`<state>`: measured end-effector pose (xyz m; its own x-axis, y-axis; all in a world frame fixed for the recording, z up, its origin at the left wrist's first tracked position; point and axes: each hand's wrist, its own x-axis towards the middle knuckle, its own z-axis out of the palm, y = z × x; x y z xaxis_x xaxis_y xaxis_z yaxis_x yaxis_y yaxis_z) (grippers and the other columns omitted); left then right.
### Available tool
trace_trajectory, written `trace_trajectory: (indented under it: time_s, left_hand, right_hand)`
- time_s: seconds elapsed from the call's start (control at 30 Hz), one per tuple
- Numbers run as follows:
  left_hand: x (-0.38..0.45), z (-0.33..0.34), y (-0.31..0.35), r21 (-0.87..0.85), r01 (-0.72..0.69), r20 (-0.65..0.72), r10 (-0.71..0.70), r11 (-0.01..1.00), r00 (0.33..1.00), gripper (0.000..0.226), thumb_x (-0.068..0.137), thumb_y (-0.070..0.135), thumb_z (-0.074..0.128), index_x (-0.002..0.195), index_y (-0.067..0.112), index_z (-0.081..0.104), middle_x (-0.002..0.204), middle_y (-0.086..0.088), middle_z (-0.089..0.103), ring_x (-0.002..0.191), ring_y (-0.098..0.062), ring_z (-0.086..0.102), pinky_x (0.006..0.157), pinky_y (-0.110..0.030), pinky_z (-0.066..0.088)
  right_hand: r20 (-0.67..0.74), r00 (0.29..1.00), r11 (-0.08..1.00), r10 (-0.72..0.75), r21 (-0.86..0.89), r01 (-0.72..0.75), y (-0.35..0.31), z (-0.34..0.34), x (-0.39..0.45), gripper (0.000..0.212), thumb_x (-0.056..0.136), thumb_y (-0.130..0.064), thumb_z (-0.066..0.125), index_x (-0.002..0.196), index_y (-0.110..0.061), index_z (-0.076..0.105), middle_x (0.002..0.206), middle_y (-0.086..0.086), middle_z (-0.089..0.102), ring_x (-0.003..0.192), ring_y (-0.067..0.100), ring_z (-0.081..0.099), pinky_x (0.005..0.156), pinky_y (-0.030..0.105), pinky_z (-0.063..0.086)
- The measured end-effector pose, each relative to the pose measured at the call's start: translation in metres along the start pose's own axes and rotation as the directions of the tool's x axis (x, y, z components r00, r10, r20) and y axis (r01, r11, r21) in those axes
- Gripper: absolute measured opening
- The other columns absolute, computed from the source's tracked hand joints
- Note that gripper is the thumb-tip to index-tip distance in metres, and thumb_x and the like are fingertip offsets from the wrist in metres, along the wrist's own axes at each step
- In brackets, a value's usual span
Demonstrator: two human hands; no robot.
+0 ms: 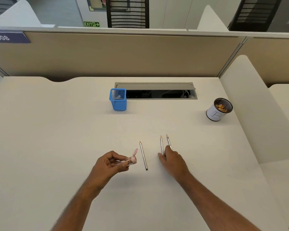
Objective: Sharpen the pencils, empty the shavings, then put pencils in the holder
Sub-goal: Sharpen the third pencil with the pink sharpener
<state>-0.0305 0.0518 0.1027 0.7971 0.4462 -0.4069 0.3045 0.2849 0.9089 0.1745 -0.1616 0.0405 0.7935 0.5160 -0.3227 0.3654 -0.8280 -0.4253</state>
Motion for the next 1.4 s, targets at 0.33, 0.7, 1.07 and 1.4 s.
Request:
trace_trajectory:
  time_s: [0.33, 0.7, 1.07, 1.4]
  left_hand:
    - [0.003, 0.005, 0.002, -0.010, 0.003, -0.047, -0.003, 1.000, 0.999, 0.018, 0.089, 0.009, 0.093, 0.103, 0.010, 0.082, 0.109, -0.015, 0.088, 0.099, -0.036, 0.085, 0.083, -0.028, 0.068]
    - [0.001, 0.000, -0.002, 0.007, 0.000, -0.037, 0.001, 1.000, 0.999, 0.026, 0.082, 0.028, 0.092, 0.103, 0.016, 0.083, 0.111, -0.013, 0.088, 0.099, -0.033, 0.085, 0.086, -0.029, 0.069]
    - [0.001, 0.000, -0.002, 0.075, -0.005, 0.006, 0.004, 0.997, 1.000, 0.022, 0.092, 0.019, 0.092, 0.110, 0.026, 0.082, 0.123, -0.002, 0.087, 0.117, -0.021, 0.082, 0.105, -0.040, 0.058]
    - [-0.008, 0.013, -0.001, 0.080, -0.055, -0.041, 0.059, 0.995, 0.997, 0.034, 0.092, 0.007, 0.089, 0.113, 0.033, 0.084, 0.121, 0.000, 0.087, 0.115, -0.016, 0.082, 0.097, -0.022, 0.065]
  right_hand:
    - [0.142, 0.971, 0.965, -0.194, -0.153, 0.215, -0.037, 0.022, -0.008, 0.045, 0.105, -0.060, 0.049, 0.101, -0.015, 0.055, 0.098, 0.010, 0.075, 0.093, 0.036, 0.072, 0.075, 0.038, 0.049]
    - [0.173, 0.973, 0.963, -0.155, -0.194, 0.188, -0.037, 0.028, -0.015, 0.025, 0.103, -0.037, 0.050, 0.091, -0.015, 0.053, 0.098, 0.012, 0.074, 0.087, 0.037, 0.068, 0.066, 0.034, 0.034]
    - [0.127, 0.992, 0.857, -0.016, 0.513, -0.052, -0.007, -0.010, -0.036, 0.007, 0.092, -0.021, 0.070, 0.086, -0.024, 0.070, 0.084, 0.001, 0.078, 0.059, 0.018, 0.079, 0.058, 0.029, 0.050]
    - [0.047, 0.998, 0.656, 0.043, 0.752, -0.064, 0.028, -0.066, -0.074, 0.017, 0.101, -0.010, 0.072, 0.101, -0.023, 0.083, 0.085, 0.008, 0.082, 0.063, 0.014, 0.067, 0.048, 0.023, 0.039]
